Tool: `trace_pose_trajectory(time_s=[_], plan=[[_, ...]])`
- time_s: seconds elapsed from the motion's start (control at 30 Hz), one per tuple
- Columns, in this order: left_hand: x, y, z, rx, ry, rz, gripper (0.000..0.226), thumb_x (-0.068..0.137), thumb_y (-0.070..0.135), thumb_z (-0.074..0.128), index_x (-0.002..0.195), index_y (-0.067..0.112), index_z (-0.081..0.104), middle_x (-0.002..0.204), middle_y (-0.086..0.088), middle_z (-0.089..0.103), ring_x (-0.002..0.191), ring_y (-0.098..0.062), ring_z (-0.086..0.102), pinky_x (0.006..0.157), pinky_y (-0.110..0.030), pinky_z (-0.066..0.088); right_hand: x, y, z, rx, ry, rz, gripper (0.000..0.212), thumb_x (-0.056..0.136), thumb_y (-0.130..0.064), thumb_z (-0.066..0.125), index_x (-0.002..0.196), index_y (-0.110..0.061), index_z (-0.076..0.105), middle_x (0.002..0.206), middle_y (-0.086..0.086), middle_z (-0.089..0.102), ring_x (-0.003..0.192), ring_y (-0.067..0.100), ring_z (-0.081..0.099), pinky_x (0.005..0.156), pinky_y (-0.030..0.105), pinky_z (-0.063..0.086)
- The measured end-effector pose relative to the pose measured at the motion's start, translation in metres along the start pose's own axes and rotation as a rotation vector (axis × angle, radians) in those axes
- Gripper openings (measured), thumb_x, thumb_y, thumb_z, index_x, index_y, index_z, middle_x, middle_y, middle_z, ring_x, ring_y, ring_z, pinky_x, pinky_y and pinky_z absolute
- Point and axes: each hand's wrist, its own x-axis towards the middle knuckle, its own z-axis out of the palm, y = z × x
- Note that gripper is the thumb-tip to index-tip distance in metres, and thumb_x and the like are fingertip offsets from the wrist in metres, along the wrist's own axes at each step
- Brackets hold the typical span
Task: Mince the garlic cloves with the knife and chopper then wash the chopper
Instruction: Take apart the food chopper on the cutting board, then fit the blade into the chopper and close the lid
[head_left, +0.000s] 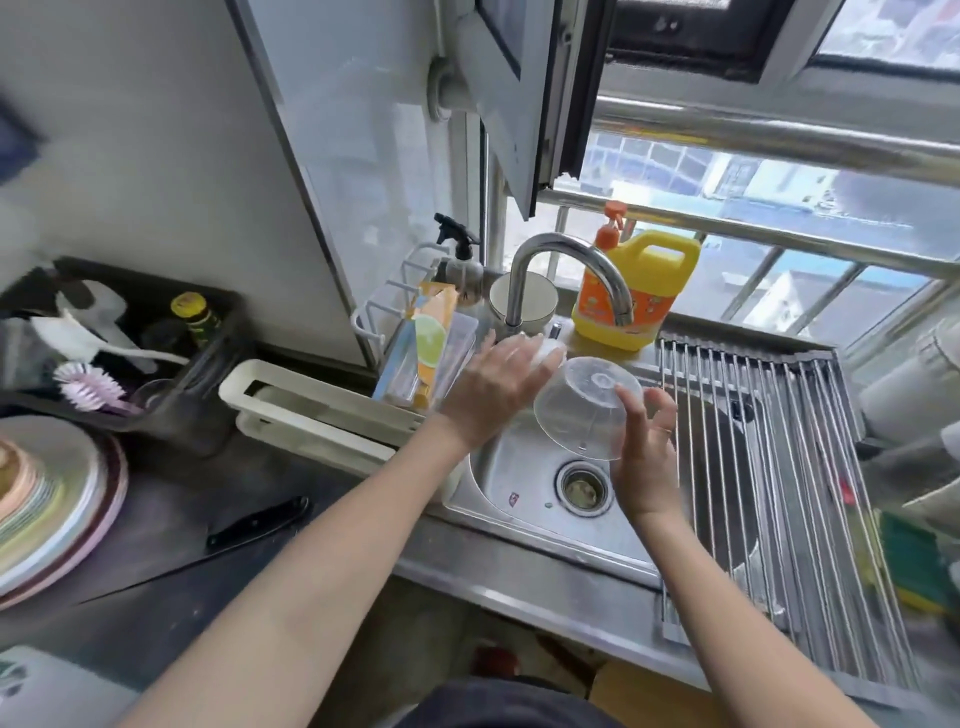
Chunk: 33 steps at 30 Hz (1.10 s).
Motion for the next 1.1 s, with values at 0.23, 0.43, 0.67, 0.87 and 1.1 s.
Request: trace_pose_trajectory(time_s=[0.23, 0.43, 0.67, 0.87, 1.1], plan=[[0.0, -0.003, -0.01, -0.159, -0.047, -0.137, 0.04, 0.09, 0.003, 0.051, 0.128, 0.013, 0.044, 0.114, -0.013, 0.067, 0.1, -0.032, 0.066, 0.082, -0.046, 0.054, 0.003, -0.022, 0.007, 0.041, 0.046, 0.048, 0.09, 0.06, 0.031, 0.045, 0.128, -0.026, 0.03, 0.131, 0.026, 0.03, 0.076, 0.049, 0.058, 0.046, 0.038, 0.045], [0.019, -0.014, -0.035, -0.822, -0.092, -1.076, 0.041, 0.097, 0.007, 0.048, 0.137, 0.01, 0.038, 0.133, -0.01, 0.051, 0.114, -0.03, 0.054, 0.09, -0.028, 0.039, 0.03, -0.084, -0.003, 0.591, 0.162, 0.361, 0.075, 0.072, 0.01, 0.038, 0.126, -0.039, 0.023, 0.137, 0.011, 0.027, 0.099, 0.039, 0.057, 0.068, 0.047, 0.056], [-0.031, -0.055, -0.125, -0.883, -0.127, -1.169, 0.031, 0.091, 0.013, 0.058, 0.121, 0.02, 0.056, 0.114, 0.006, 0.058, 0.11, -0.015, 0.056, 0.084, -0.025, 0.042, 0.042, -0.179, -0.016, 1.001, -0.062, 0.35, 0.05, 0.093, -0.008, 0.049, 0.129, -0.034, 0.025, 0.093, 0.003, 0.069, 0.039, 0.035, 0.058, 0.044, 0.039, 0.054], [-0.123, -0.093, -0.209, -0.835, -0.246, -1.364, 0.02, 0.095, 0.014, 0.052, 0.094, 0.02, 0.07, 0.093, 0.01, 0.069, 0.086, -0.004, 0.062, 0.076, -0.019, 0.047, 0.029, -0.261, 0.015, 1.036, -0.574, 0.408, 0.026, 0.099, -0.024, 0.037, 0.124, -0.019, 0.038, 0.086, 0.026, 0.066, 0.041, 0.028, 0.057, 0.042, 0.034, 0.051], [-0.287, -0.07, -0.296, -0.693, -0.134, -1.754, 0.024, 0.101, 0.022, 0.044, 0.1, 0.007, 0.064, 0.096, -0.005, 0.063, 0.084, -0.014, 0.056, 0.079, -0.029, 0.048, -0.041, -0.369, 0.085, 0.856, -1.123, 0.425, 0.019, 0.09, -0.027, 0.053, 0.086, -0.012, 0.063, 0.075, 0.012, 0.071, 0.064, 0.034, 0.07, 0.065, 0.05, 0.059]])
